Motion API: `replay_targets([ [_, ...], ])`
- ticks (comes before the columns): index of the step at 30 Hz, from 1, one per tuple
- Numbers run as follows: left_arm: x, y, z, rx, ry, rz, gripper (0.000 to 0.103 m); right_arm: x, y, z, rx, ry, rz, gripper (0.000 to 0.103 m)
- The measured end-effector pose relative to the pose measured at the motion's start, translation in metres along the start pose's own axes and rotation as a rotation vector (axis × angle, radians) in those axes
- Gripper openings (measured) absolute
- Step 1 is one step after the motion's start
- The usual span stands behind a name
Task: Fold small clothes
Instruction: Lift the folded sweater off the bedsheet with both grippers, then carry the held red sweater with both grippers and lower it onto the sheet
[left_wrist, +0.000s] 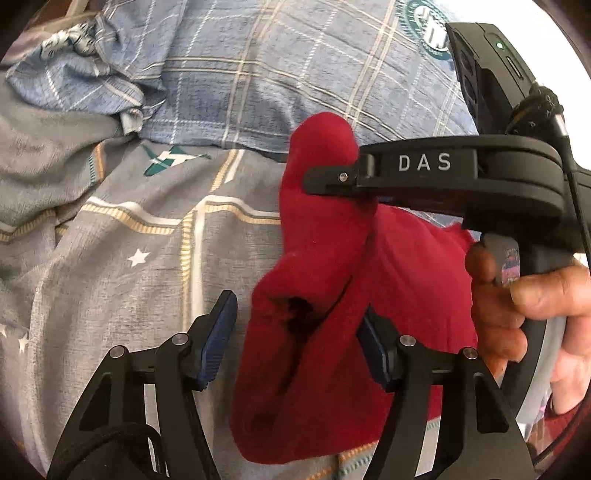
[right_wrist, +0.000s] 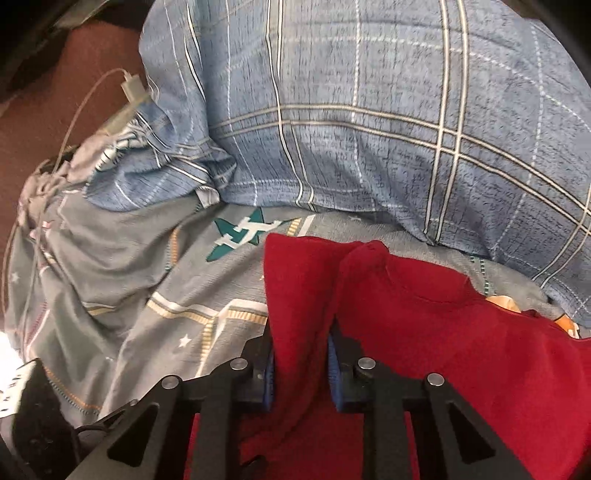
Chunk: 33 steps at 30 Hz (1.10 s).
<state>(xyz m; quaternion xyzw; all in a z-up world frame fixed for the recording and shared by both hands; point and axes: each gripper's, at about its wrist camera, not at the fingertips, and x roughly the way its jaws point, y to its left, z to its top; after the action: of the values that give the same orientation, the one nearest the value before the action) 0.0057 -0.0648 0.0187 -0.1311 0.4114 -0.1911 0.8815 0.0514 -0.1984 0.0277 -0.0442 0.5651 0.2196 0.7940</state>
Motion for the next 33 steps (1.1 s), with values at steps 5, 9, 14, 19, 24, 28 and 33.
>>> replay_targets([
  [5, -0.014, -0.02, 0.002, 0.036, -0.009, -0.001, 0.032, -0.021, -0.009, -0.004, 0.013, -0.04, 0.026, 0.02],
  [9, -0.026, -0.052, 0.003, 0.101, -0.01, -0.006, 0.027, -0.044, -0.022, -0.007, 0.018, -0.072, 0.044, 0.02],
  [14, -0.028, -0.106, 0.009, 0.186, 0.02, -0.057, 0.024, -0.088, -0.047, -0.015, -0.007, -0.113, 0.011, 0.018],
  [19, -0.015, -0.168, 0.007, 0.29, 0.058, -0.093, 0.023, -0.131, -0.092, -0.023, 0.019, -0.167, -0.046, 0.013],
  [24, 0.013, -0.221, -0.002, 0.344, 0.091, -0.15, 0.012, -0.167, -0.15, -0.037, 0.079, -0.197, -0.122, 0.003],
  [28, 0.032, -0.241, -0.013, 0.364, 0.121, -0.139, 0.012, -0.175, -0.191, -0.056, 0.161, -0.188, -0.113, 0.004],
  [33, 0.035, -0.224, -0.016, 0.337, 0.143, -0.125, 0.012, -0.16, -0.215, -0.085, 0.282, -0.154, 0.025, 0.045],
])
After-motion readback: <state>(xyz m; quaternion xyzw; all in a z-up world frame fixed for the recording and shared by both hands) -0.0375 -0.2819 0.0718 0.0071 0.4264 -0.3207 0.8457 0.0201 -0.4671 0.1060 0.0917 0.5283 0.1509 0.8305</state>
